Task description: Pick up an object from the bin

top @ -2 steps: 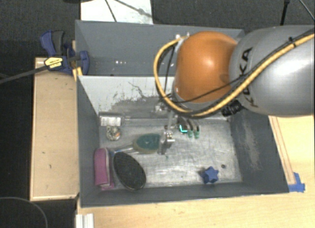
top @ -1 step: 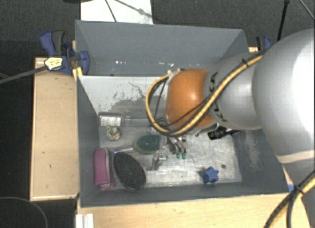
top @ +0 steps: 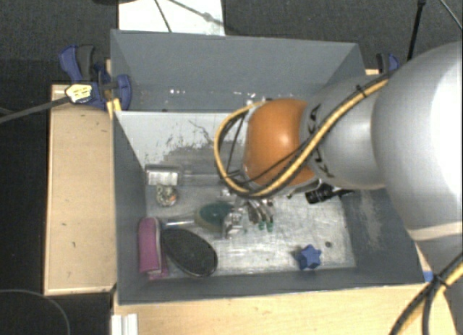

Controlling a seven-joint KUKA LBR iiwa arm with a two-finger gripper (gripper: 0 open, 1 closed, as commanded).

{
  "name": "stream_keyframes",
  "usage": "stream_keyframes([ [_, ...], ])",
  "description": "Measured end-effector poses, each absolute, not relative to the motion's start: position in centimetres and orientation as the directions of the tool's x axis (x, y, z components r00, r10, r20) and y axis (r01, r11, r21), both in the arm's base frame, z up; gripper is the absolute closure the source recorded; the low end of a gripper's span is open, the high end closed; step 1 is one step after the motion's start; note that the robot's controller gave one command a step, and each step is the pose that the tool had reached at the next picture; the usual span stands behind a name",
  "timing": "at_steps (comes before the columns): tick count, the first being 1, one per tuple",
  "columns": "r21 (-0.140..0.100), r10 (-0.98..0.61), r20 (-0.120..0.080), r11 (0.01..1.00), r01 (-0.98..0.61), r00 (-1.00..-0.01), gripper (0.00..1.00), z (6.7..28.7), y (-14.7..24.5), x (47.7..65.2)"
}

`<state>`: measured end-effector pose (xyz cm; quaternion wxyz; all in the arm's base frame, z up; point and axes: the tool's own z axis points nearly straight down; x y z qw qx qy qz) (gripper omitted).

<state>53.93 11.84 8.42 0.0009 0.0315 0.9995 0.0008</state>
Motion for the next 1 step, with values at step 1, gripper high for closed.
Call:
stream_keyframes([
  [1, 0.002, 0.013, -0.011, 1.000, 0.013, -1.000, 1.00, 25.44, 10.57, 53.94],
])
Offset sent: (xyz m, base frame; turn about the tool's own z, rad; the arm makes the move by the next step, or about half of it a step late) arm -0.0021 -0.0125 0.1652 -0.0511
